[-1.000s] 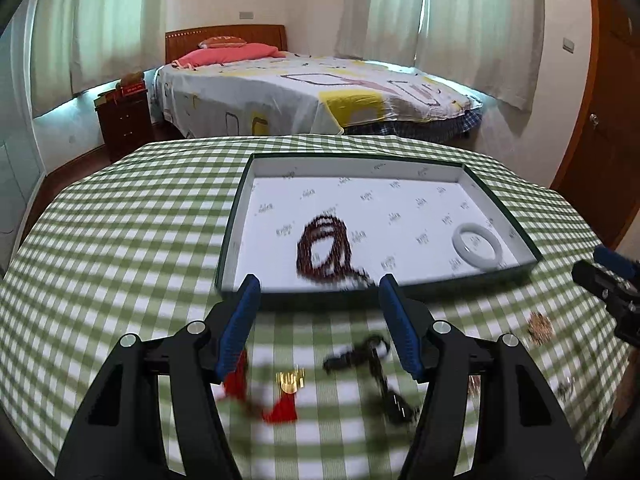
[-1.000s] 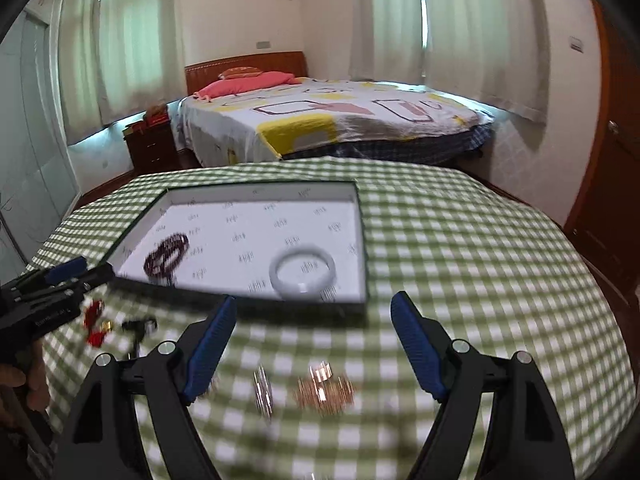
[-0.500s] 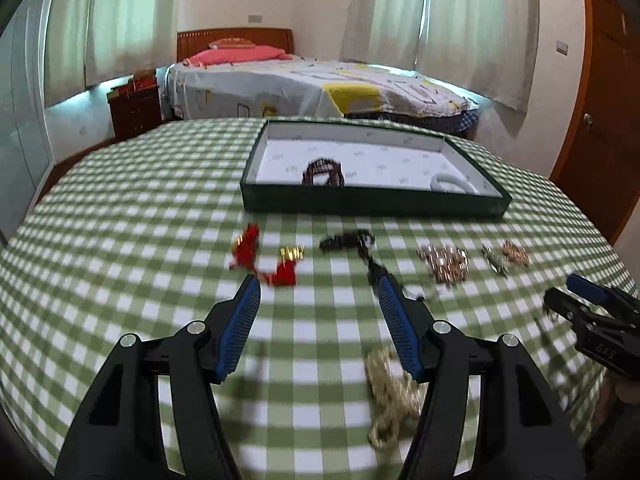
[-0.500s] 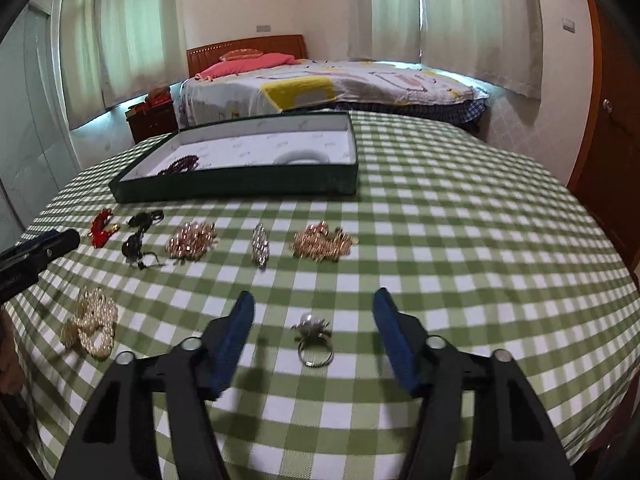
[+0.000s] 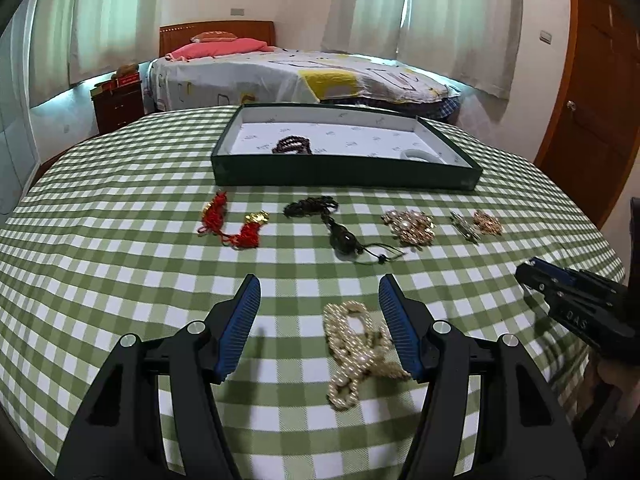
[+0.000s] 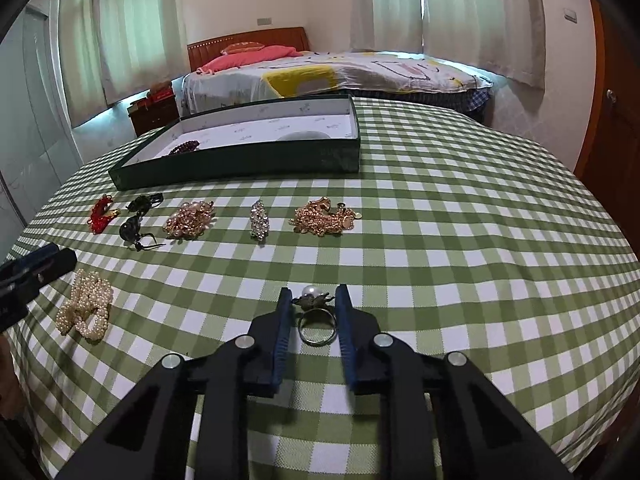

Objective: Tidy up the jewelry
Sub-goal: 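Grasp the silver pearl ring with the right tool while the left tool moves to the pearl necklace, then grasp the pearl necklace with the left tool while the right tool holds the ring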

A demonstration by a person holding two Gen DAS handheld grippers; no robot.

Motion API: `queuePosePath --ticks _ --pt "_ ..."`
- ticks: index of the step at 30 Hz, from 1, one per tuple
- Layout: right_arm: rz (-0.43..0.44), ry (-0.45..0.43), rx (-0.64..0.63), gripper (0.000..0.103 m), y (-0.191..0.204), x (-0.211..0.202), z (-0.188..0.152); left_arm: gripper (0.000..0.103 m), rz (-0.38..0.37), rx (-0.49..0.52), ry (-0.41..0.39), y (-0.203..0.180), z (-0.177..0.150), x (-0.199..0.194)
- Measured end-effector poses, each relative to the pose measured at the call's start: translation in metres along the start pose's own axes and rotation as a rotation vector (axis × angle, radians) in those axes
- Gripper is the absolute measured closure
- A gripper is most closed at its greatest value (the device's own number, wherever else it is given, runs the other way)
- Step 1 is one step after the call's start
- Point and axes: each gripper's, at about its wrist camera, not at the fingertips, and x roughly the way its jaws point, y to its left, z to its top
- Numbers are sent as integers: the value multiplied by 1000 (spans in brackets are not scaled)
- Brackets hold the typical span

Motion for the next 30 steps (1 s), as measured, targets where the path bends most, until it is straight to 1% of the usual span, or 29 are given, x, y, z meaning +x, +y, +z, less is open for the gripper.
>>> queuePosePath --ticks 6,17,18,20,22,25,27,29,30 --pt "3 -9 5 80 0 -3 -1 43 -15 28 8 -9 -4 -1" --pt "16 -25 -1 80 1 -8 -2 43 -48 79 68 -27 -13 10" --pt "17 -26 -1 80 1 -8 -3 42 -49 82 75 -27 -14 12" --pt "17 -25 -1 80 1 -8 -3 37 -53 83 91 -29 -17 15" --pt "18 -26 -1 80 1 -8 -3 36 -56 79 103 -29 -18 18" --pt "17 -25 -1 80 1 -8 -3 35 -58 80 100 -29 -18 18" --pt "17 -26 -1 80 1 -8 -3 40 -60 72 98 -27 -19 17" --pt "17 -26 -1 80 1 -8 -2 56 -61 59 96 -23 -18 16" --pt "16 -26 0 80 1 -8 -3 60 -69 49 95 -20 -18 15"
